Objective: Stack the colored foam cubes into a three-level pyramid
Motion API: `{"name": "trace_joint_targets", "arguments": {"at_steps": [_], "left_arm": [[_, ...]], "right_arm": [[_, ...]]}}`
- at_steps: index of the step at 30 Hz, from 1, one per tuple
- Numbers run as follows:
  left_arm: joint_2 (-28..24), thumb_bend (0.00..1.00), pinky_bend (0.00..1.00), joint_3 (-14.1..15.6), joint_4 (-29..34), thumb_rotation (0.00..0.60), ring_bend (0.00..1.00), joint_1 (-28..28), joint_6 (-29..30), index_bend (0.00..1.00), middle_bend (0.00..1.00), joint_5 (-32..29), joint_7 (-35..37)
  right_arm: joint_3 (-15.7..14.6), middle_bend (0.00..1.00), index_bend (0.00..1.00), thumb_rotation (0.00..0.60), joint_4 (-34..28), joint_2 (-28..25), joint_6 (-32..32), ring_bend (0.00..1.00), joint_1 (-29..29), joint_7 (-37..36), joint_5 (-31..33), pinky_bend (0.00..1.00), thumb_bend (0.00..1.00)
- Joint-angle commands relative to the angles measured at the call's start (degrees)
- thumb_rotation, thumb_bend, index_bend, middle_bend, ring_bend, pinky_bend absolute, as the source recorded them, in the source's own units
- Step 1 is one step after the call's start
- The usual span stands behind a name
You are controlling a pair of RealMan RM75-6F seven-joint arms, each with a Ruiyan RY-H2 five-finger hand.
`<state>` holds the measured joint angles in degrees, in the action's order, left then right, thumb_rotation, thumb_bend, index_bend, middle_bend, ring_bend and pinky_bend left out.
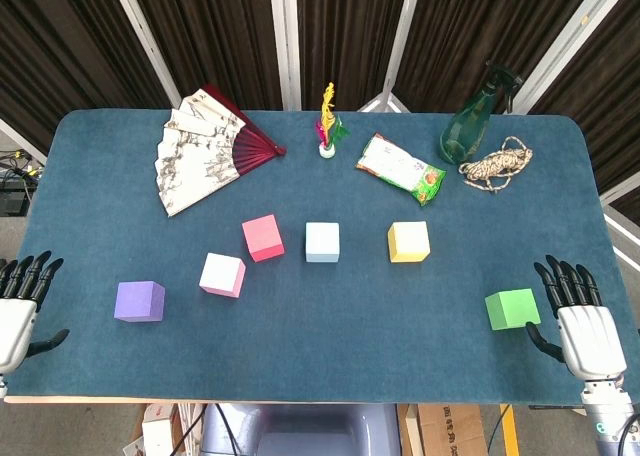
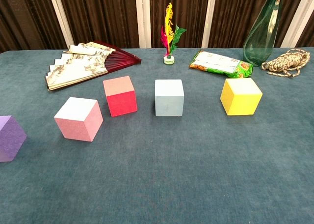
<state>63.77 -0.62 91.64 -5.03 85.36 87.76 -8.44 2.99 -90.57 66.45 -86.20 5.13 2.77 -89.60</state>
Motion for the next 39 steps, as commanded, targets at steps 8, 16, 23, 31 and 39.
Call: {"name": "trace_joint_targets", "arguments": {"at_steps": [8, 16, 23, 31, 39], "left_arm": [[-0.07, 0.00, 0.00, -0.20, 0.48, 0.600, 0.00, -0.18, -0.79, 0.00, 0.00, -0.83, 0.44], [-0.99, 0.00, 0.00, -0.11, -0.94, 0.600, 0.00, -0.65, -1.41, 0.00, 0.00, 0.02, 5.93], [-1.32, 0.00, 0.00, -0.45, -0.34, 0.600, 0.00, -1.27, -2.35, 0.00, 0.00, -0.45, 6.58], [-4.81, 0.00, 0.00, -3.08, 8.73, 0.600, 0.00, -4.69, -7.06, 0.00, 0.00, -4.14, 3.23], [-7.58, 0.03, 0.01, -8.92, 20.70, 0.600, 0.00, -12.18, -14.94, 0.00, 0.08, -13.40, -5.22]], "right_arm": [[0.26, 0.00, 0.00, 0.600, 0.63, 0.37, -0.75, 0.00, -0.03, -0.98, -0.27, 0.00, 0.32], [0.46, 0.00, 0.00, 0.600, 0.75, 0.10, -0.94, 0.00, -0.27, -1.68, 0.32, 0.00, 0.32], [0.55, 0.00, 0.00, 0.600, 0.51, -0.07, -0.58, 0.00, -0.30, -1.96, 0.95, 0.00, 0.32], [0.95, 0.00, 0.00, 0.600, -0.62, -0.29, 0.92, 0.00, 0.06, -3.04, 2.58, 0.00, 0.32], [1.01, 0.00, 0.00, 0.600, -1.83, -0.35, 2.60, 0.00, 0.74, -3.47, 3.29, 0.00, 0.32]]}}
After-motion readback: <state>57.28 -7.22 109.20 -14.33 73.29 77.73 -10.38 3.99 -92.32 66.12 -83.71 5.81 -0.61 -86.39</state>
